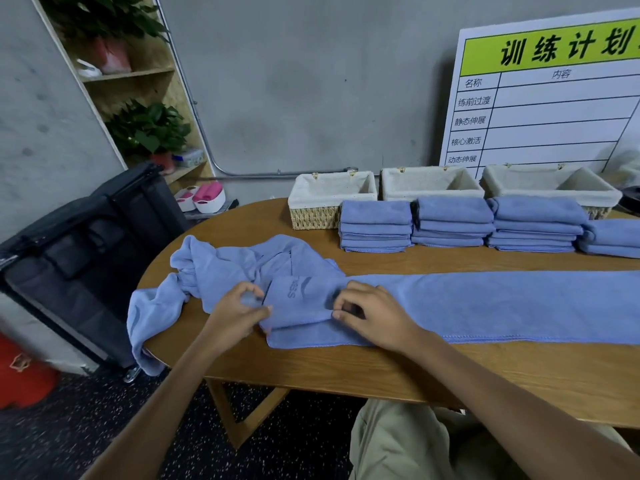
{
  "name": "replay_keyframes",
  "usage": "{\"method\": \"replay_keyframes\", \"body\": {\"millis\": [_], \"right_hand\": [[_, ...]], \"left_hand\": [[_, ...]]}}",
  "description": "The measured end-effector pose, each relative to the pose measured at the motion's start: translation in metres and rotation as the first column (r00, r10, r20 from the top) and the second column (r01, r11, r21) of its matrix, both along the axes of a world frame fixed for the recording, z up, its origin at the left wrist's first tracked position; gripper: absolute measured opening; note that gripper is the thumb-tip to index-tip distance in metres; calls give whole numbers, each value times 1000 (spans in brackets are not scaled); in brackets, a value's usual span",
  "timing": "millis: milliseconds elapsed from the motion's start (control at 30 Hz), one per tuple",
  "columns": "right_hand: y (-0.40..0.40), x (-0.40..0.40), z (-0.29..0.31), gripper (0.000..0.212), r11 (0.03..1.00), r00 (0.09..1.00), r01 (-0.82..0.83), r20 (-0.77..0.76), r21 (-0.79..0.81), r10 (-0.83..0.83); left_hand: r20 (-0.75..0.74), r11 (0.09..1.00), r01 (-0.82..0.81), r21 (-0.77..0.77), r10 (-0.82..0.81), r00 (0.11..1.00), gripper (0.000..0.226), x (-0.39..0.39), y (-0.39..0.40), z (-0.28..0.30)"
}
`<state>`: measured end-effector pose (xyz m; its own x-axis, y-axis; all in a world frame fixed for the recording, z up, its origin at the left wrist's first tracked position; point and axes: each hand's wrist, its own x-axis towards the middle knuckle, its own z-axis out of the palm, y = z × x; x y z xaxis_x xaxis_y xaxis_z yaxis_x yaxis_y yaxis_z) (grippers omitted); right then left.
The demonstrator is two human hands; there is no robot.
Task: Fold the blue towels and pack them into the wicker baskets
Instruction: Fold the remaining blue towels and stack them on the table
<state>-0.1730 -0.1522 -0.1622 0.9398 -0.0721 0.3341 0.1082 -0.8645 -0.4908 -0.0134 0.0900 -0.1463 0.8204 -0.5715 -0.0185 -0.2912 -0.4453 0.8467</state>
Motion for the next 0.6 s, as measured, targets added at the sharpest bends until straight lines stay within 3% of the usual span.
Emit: {"method": "replay_keyframes", "body": {"millis": [200,367,433,533,600], "right_hand": [[-2,3,-1,28,998,996,-41,-75,-48,37],[-10,14,7,21,994,995,94,-27,-53,-95],[-20,19,6,19,985,988,151,-18,-81,-153],[-36,23,3,24,974,978,180,-77,-140,-192],[-44,20,-2,41,972,976,138,-140,-188,-165]], "left_hand": [[42,967,152,204,-164,986,14,-10,10,8],[349,966,38,256,-130,928,5,20,-7,15],[455,956,-6,292,-133,880,12,30,-21,17],[457,940,-17,340,-149,877,19,39,-43,14],[419,949,-30,315,-110,901,18,43,-54,9]]}}
